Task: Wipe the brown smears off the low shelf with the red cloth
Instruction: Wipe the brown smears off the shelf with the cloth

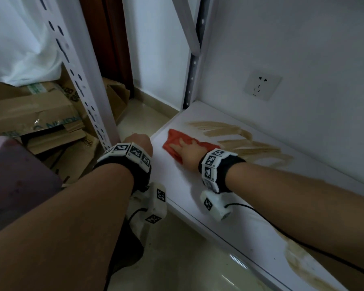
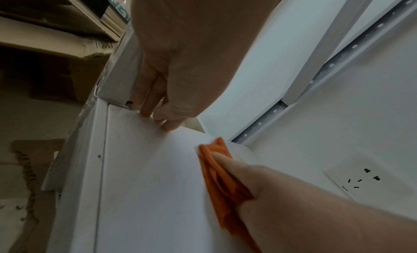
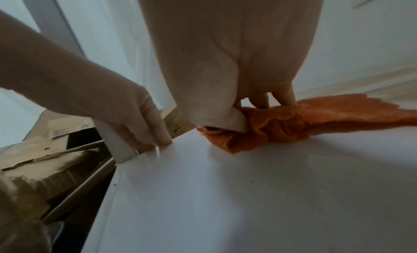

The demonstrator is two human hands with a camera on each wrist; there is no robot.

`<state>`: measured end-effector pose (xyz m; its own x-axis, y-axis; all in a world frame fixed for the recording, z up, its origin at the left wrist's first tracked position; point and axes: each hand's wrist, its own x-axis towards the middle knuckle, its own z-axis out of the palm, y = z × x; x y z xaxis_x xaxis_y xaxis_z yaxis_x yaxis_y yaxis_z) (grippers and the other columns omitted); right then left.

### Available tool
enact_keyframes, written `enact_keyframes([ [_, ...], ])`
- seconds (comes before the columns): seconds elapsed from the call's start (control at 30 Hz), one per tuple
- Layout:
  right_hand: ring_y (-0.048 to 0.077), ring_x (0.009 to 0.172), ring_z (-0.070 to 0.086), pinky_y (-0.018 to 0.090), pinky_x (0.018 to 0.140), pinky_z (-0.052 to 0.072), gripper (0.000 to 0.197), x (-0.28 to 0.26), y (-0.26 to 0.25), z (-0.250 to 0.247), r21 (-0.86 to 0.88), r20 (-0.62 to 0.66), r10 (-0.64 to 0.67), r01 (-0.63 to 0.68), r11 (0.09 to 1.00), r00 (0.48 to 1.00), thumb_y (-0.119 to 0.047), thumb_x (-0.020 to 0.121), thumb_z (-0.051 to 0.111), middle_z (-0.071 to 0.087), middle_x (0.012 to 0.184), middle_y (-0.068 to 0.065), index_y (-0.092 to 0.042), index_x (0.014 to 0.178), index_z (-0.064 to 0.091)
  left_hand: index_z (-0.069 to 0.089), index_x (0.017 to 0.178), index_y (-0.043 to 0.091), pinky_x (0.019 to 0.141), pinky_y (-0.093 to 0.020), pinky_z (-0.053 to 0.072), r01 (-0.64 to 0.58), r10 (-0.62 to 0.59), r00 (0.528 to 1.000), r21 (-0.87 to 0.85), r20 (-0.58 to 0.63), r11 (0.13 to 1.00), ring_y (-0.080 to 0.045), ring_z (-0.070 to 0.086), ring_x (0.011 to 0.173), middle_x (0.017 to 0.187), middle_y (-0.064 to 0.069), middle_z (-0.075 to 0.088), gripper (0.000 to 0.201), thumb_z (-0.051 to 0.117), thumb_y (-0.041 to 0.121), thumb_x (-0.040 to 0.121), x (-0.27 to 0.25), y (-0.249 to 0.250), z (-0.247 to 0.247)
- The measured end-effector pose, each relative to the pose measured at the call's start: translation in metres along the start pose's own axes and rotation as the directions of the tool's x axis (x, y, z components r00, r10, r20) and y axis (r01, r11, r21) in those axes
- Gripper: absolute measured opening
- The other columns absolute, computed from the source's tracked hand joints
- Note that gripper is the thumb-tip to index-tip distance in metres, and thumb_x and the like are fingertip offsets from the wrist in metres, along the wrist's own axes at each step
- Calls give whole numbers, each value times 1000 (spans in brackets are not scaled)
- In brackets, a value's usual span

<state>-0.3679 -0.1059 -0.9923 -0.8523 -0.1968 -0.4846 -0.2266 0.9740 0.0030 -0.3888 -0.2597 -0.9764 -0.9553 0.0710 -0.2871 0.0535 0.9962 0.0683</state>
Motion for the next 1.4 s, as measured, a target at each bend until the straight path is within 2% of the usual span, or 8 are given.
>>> enact_keyframes([
  [0.23,41,143,15,50,118,16,56,32,0,-13,30,-39,-46,47,998,998,-36,99,35,2,160,9,-39,150,10,63,94,1,82,-31,47,-6,5,1000,-12,-21,1000,-29,63,102,102,-14,65,19,46,8,94,0,2,1],
  [0.33,31,146,9,36,119,12,52,39,21,-14,30,-169,-42,47,998,985,-35,100,31,3,159,6,-32,150,16,41,59,12,68,-25,40,3,-4,998,-8,-68,1000,-22,56,77,66,-1,46,34,48,8,92,1,4,3],
  [0.43,25,147,8,27,117,10,55,27,43,-12,-9,-194,21,-24,1000,981,-25,101,32,2,159,9,-22,152,11,32,56,16,67,-23,38,-16,16,999,-7,-40,1000,-14,39,54,58,1,33,39,48,9,90,2,7,4],
  [0.7,50,136,22,56,114,19,65,-3,23,0,35,1,145,-145,989,989,-21,97,37,4,157,20,-27,152,1,40,58,14,67,-23,40,25,-24,999,-54,24,998,-18,50,67,60,0,41,31,48,12,87,-8,16,-10],
  [0.9,44,143,2,55,114,10,68,-5,-6,-1,49,59,45,-48,998,997,-21,99,42,-8,160,5,-37,151,0,48,74,12,67,-24,40,33,-31,997,-27,68,999,-21,51,73,80,-5,51,16,47,15,90,-10,17,-9],
  [1.17,39,144,12,48,119,12,57,15,37,-11,100,-7,61,-60,993,998,-34,101,34,1,160,10,-40,150,5,49,68,7,73,-28,43,27,-23,997,-47,79,999,-28,61,89,103,-13,65,22,44,8,90,0,9,-3],
  [1.27,37,145,8,44,120,7,60,1,50,-4,93,-8,112,-111,989,994,-30,102,33,-2,159,12,-32,151,-2,51,69,6,74,-27,46,24,-17,996,-82,85,996,-26,64,93,93,-12,63,21,45,5,90,1,4,-3],
  [1.4,40,143,13,49,119,12,60,-19,33,-4,78,31,46,-48,996,998,-29,100,35,0,160,9,-36,150,2,40,58,12,70,-25,47,16,-12,998,-61,65,998,-20,61,72,68,-1,48,34,46,4,90,-4,7,-2],
])
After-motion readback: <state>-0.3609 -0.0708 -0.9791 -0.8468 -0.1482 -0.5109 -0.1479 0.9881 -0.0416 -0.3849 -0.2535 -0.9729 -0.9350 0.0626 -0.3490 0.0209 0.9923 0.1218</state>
